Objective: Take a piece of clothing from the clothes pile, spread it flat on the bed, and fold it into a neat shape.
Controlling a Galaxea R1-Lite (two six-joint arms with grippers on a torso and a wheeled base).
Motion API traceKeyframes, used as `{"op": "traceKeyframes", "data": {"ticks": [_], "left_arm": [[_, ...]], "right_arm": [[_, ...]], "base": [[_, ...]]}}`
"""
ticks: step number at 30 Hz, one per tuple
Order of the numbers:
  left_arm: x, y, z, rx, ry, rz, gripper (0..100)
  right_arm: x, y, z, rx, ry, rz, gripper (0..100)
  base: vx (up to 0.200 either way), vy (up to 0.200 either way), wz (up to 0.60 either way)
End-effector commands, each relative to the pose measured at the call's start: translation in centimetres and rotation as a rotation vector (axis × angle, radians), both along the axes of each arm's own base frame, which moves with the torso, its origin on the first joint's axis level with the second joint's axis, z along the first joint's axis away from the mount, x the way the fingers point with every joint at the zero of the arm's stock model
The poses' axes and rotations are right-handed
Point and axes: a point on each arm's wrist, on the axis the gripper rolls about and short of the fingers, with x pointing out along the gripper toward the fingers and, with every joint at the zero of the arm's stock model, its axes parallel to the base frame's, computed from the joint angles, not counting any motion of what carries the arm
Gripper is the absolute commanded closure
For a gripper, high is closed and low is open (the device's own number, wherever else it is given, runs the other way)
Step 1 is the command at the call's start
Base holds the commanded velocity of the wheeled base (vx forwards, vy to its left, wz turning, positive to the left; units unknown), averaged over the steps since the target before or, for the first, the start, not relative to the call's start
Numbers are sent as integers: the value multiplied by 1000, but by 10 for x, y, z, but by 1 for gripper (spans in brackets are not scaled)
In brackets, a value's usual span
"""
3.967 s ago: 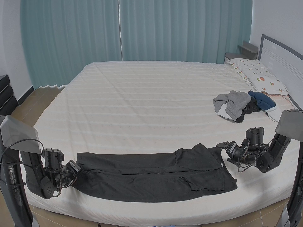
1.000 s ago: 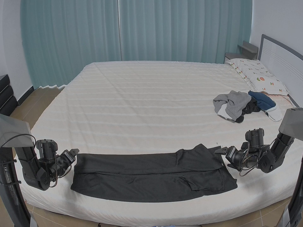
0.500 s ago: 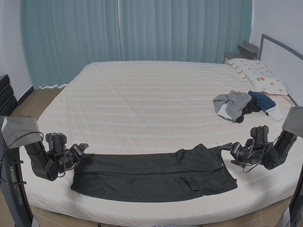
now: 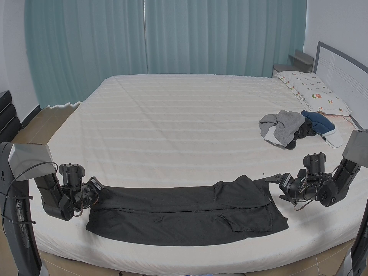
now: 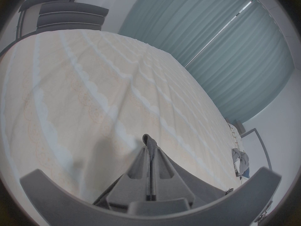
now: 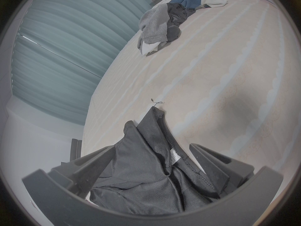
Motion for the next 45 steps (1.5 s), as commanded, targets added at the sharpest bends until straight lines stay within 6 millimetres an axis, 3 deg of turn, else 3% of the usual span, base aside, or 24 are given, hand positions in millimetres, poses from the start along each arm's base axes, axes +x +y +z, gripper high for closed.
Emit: {"op": "traceKeyframes", "data": {"ticks": [1, 5, 6, 15, 26, 45], "left_arm": [[0, 1, 0, -6, -3, 4, 100], [0, 1, -2, -7, 1, 3, 100], [0, 1, -2, -8, 1, 2, 0], [-5, 3, 7, -21, -10, -11, 0], [-28, 9, -5, 25, 56, -250, 0], [-57, 9, -12, 136, 13, -426, 0]], "right_arm": [[0, 1, -2, 0, 4, 3, 0], [0, 1, -1, 1, 3, 3, 0], [0, 1, -1, 1, 3, 3, 0], [0, 3, 0, 18, 3, 15, 0], [-2, 9, 0, 54, 17, 26, 0], [-2, 9, -2, 54, 22, 27, 0]], "base": [[0, 0, 0], [0, 0, 0], [0, 0, 0], [0, 0, 0], [0, 0, 0], [0, 0, 0]]}}
